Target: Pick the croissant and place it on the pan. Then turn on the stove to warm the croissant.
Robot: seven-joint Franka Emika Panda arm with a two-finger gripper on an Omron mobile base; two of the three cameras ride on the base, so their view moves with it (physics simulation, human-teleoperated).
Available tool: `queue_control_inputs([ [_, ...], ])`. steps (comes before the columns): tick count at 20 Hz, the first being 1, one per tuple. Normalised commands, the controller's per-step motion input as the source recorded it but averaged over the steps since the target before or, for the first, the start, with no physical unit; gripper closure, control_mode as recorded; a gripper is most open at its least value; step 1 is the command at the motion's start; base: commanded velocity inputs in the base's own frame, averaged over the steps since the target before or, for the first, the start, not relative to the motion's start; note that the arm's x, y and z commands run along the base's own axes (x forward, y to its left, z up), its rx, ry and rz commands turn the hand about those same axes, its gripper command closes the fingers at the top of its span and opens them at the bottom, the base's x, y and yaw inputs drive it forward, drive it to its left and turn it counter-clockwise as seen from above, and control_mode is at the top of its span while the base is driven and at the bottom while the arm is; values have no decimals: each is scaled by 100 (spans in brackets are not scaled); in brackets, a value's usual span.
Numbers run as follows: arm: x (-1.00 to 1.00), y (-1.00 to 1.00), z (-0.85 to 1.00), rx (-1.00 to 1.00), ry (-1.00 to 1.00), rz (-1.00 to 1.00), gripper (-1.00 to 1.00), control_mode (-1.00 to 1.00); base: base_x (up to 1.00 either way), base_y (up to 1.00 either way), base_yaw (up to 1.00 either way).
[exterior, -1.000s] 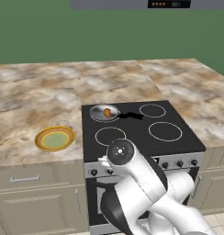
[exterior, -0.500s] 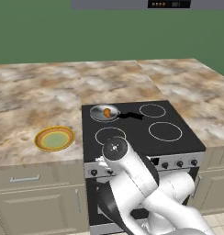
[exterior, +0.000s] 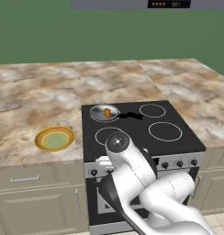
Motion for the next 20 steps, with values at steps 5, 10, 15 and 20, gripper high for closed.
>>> queue_control_inputs([
  [5, 26, 0, -38, -1, 16, 15, -100, -100, 0, 0, 0],
  [10, 20, 0, -36, 0, 13, 10, -100, -100, 0, 0, 0],
  [15, 11, 0, -26, 0, 1, 1, -100, -100, 0, 0, 0],
  [20, 9, 0, -23, 0, 0, 0, -100, -100, 0, 0, 0],
])
